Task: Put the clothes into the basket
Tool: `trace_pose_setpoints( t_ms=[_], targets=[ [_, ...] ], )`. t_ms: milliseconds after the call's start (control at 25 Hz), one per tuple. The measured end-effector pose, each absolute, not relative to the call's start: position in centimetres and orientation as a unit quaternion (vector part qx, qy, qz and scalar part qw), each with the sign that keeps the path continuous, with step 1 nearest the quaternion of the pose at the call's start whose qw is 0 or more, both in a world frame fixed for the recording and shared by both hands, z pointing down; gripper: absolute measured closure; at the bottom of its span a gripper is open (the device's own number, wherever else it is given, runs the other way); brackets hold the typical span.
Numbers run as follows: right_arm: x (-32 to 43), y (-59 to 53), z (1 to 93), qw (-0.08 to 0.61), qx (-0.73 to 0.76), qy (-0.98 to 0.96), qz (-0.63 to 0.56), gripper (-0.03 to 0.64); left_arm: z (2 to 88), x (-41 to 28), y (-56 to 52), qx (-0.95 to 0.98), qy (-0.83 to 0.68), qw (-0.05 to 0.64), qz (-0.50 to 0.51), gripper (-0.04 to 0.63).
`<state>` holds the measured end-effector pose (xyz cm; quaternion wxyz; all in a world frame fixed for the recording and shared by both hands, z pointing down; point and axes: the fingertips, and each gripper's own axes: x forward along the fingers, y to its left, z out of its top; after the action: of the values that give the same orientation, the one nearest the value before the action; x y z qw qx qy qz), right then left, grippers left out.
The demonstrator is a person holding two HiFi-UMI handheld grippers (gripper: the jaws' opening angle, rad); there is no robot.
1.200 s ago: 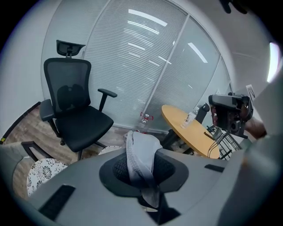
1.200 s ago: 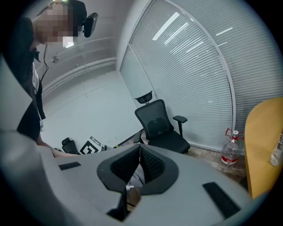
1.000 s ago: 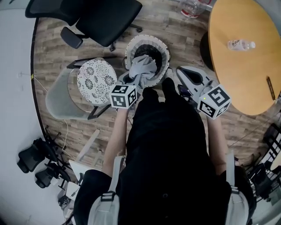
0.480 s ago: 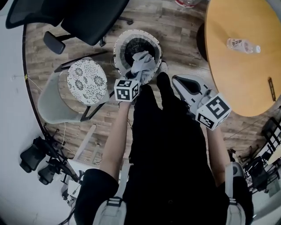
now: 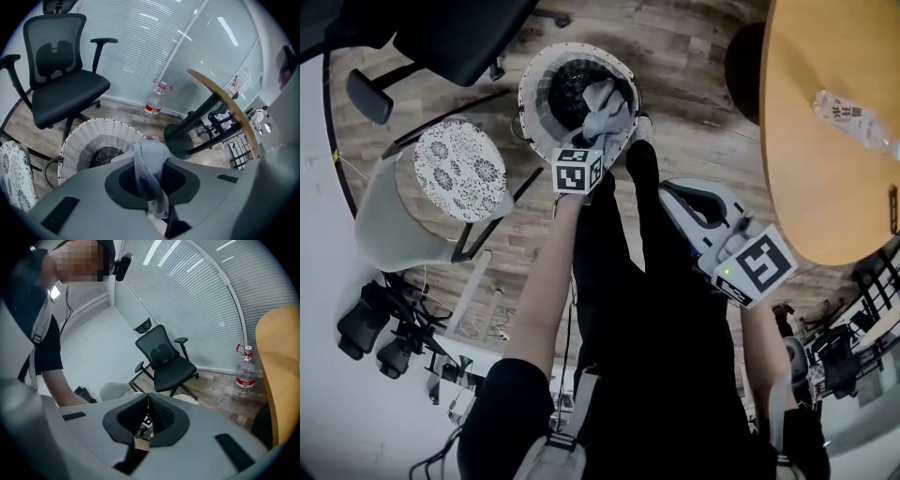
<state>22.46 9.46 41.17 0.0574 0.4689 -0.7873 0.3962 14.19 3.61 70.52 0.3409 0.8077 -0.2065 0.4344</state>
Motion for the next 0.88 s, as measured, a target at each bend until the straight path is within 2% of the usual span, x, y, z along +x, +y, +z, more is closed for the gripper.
trace_pose_setpoints(
  t_ms=[480, 880],
  targets=[
    [21.4, 9.9, 50.5, 0.024, 0.484, -0.753, 0.445, 0.6, 83.5, 17.3, 3.9, 0.788, -0.212, 0.355, 0.457, 0.528],
    [22.0, 12.1, 54.9, 0.032, 0.488, -0.729, 0.479, 0.6, 91.6, 17.9, 4.6, 0.771, -0.204, 0.364, 0.482, 0.528]
  ],
)
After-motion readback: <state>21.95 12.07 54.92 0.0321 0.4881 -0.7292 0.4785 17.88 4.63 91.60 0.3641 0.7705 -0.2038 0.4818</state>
